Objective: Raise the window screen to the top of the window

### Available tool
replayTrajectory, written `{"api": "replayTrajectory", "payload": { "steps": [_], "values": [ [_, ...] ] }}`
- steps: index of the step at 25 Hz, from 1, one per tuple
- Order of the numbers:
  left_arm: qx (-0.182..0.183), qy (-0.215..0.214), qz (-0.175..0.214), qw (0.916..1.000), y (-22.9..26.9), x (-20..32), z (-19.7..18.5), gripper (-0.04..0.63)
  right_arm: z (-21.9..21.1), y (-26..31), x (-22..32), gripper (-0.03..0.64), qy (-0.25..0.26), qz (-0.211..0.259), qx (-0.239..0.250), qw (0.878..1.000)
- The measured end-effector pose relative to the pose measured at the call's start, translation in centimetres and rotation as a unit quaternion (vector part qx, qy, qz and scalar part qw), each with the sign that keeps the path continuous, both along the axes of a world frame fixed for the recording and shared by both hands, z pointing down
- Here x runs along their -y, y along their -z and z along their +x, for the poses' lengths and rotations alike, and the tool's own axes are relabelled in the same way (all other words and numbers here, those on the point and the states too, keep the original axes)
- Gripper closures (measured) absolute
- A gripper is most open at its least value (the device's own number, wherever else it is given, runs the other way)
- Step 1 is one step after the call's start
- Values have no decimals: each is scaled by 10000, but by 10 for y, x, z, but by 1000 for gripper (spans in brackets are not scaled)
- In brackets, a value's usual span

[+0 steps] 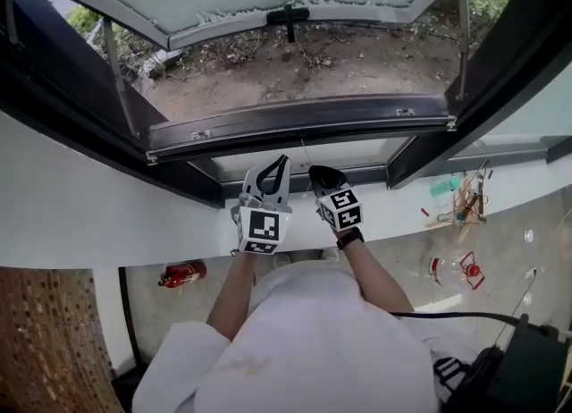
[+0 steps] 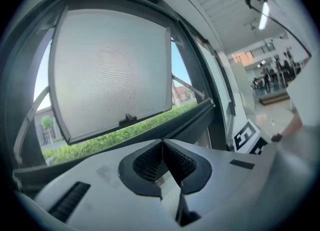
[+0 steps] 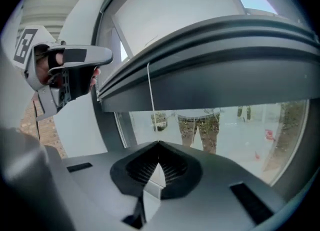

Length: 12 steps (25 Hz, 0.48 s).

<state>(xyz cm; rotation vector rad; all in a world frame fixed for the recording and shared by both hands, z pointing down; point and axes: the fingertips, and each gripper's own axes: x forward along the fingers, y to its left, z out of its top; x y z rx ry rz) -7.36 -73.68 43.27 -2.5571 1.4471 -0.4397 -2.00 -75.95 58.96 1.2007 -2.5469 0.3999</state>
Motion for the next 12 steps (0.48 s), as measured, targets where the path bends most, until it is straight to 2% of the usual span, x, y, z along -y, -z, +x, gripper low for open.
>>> {"api": "replayTrajectory", "payload": {
  "steps": [2, 5, 12],
  "values": [
    [882, -80, 197, 9959, -8, 10, 6, 592, 8, -13, -6, 615, 19, -146, 22, 9999],
    [2008, -72, 559, 9780, -11, 24, 11, 592, 14, -35, -20, 615, 94, -389, -11, 9992],
    [3415, -204, 941, 9349, -13, 42, 15, 591, 37, -85, -45, 615, -45, -966, -243, 9950]
  ]
}}
